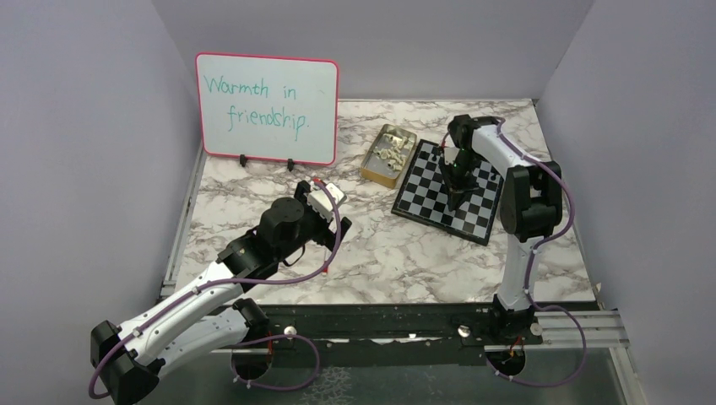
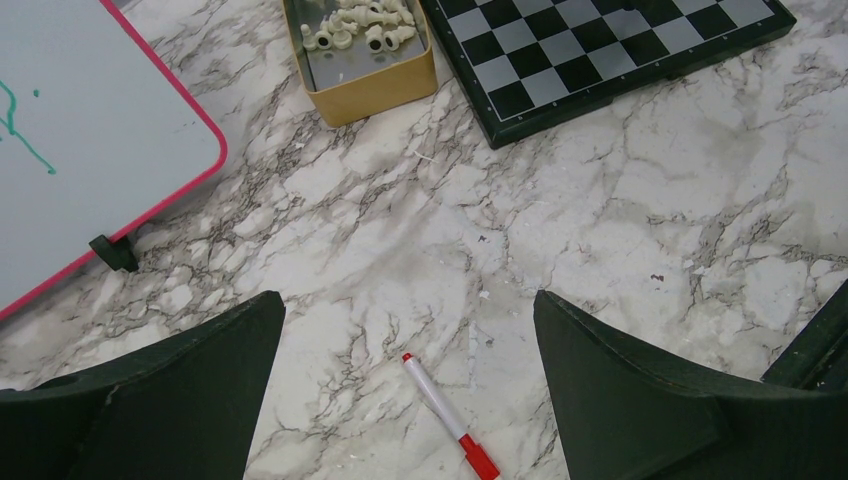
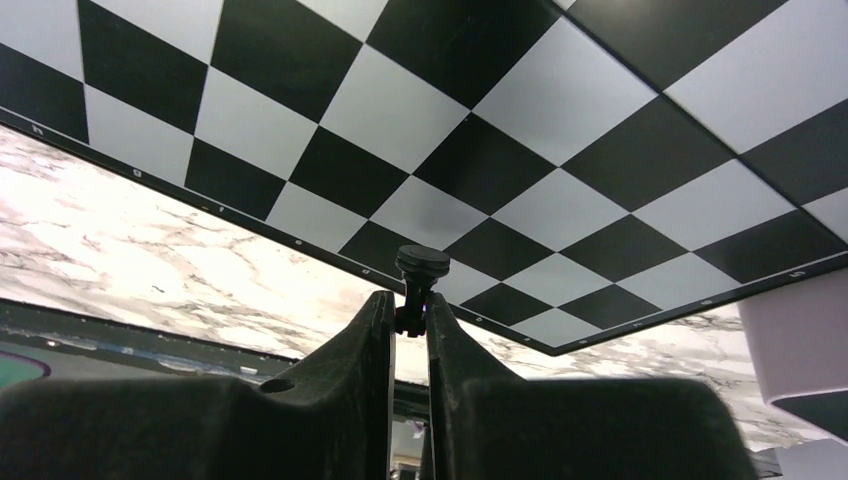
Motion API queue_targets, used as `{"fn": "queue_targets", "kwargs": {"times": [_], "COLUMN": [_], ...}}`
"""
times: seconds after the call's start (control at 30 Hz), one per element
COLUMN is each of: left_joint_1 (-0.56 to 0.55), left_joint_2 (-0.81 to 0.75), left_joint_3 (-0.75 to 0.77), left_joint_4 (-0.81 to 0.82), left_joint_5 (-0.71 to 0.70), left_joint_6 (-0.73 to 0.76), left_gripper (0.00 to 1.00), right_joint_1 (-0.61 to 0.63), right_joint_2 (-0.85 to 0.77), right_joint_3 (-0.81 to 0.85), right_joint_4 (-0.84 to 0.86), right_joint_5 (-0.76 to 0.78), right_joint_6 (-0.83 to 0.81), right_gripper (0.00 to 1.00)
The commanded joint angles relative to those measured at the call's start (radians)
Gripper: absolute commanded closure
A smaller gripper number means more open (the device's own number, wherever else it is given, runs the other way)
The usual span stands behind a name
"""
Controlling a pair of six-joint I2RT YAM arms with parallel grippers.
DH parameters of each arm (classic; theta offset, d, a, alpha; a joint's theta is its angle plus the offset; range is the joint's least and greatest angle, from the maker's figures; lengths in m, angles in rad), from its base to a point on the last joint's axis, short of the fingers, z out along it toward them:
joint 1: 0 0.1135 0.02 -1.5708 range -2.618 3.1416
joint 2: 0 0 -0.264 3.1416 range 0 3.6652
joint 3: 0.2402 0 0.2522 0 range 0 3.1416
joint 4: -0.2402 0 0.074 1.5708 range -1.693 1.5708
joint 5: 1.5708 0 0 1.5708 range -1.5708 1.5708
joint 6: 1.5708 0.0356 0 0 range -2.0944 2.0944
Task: Set up the chess pieces on the board
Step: Place the chess piece on the chessboard.
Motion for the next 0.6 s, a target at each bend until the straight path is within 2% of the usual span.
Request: {"fn": "queue_targets", "kwargs": {"times": [0.0,0.23,0.33,0.57], "left_joint_1": [-0.004,-0.003,-0.003,-0.004], "left_joint_2": [-0.01,-0.019,-0.028,-0.029], "left_joint_3": [-0.004,-0.001,-0.004,-0.002], "left_joint_4": [0.027,0.026,0.025,0.026], "left_joint_5": [0.009,0.013,0.007,0.01], "left_joint_6": [0.008,0.008,0.009,0.008], "left_gripper": [0.04,0.04,0.04,0.04], "right_joint_1": [0.001,0.001,0.002,0.018], "right_joint_2": [0.018,0.034,0.047,-0.011], "right_joint_3": [0.066,0.123,0.11,0.022], "right_joint_4": [-0.037,-0.042,-0.044,-0.03], "right_joint_5": [0.067,0.053,-0.012,-0.055], "right_joint_6": [-0.013,-0.024,-0.031,-0.028], "right_gripper": [0.8,0.8,0.81,0.8]}}
